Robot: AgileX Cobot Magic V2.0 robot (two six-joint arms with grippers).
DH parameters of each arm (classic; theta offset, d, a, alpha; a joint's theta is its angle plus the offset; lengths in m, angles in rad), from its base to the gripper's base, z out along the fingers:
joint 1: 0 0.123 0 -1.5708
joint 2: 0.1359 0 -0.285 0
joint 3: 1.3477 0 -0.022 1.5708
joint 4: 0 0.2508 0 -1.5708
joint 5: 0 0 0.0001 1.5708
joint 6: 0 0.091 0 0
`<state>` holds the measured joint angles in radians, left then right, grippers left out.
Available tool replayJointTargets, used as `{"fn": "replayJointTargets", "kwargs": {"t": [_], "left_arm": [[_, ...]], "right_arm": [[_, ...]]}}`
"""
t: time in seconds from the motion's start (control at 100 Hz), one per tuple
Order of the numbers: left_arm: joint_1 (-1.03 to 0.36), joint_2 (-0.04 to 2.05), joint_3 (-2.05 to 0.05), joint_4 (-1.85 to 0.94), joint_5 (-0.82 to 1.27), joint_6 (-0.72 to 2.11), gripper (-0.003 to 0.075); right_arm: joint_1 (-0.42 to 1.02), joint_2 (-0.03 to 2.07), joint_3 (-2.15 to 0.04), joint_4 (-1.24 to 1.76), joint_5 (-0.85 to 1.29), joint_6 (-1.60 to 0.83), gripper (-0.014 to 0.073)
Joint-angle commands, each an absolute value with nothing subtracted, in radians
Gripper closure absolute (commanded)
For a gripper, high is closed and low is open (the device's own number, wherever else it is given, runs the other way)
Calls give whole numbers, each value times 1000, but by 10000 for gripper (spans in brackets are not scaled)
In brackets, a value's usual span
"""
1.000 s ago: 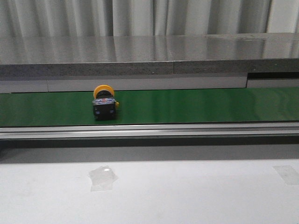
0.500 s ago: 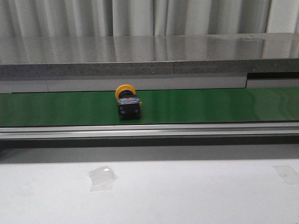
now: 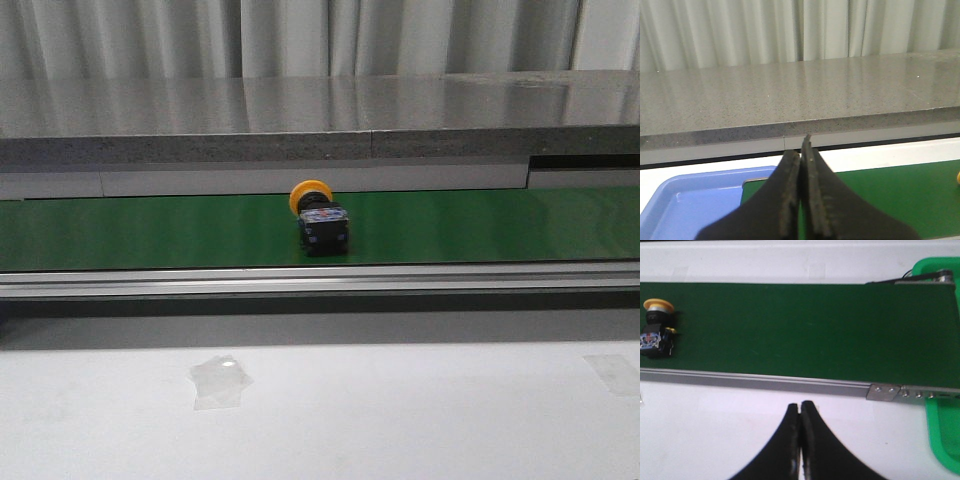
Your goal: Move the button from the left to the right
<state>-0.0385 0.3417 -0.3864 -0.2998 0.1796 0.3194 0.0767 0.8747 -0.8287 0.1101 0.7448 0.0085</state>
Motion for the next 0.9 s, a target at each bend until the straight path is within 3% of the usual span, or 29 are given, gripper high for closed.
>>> {"fn": "replayJointTargets", "kwargs": {"t": [0.0,0.15,0.22,0.29,0.46,0.53,0.89], "left_arm": [[-47,347,-414,-313,101,314,740],[-47,347,-414,-313,101,314,740],[-47,347,-414,-313,101,314,740],[-47,347,-414,-313,101,314,740],[-47,347,-414,-313,101,314,740],[-47,347,-414,-313,101,314,740],[-47,347,-414,-313,101,314,740]], "right_arm": [[78,904,-864,130,727,10,659],[78,943,-864,137,761,10,648],[78,944,-864,137,764,10,590],[78,944,-864,137,765,10,482],[78,944,-864,137,769,10,93],[78,944,-864,141,775,10,-7],[78,1004,-929,182,765,-78,-33]]}}
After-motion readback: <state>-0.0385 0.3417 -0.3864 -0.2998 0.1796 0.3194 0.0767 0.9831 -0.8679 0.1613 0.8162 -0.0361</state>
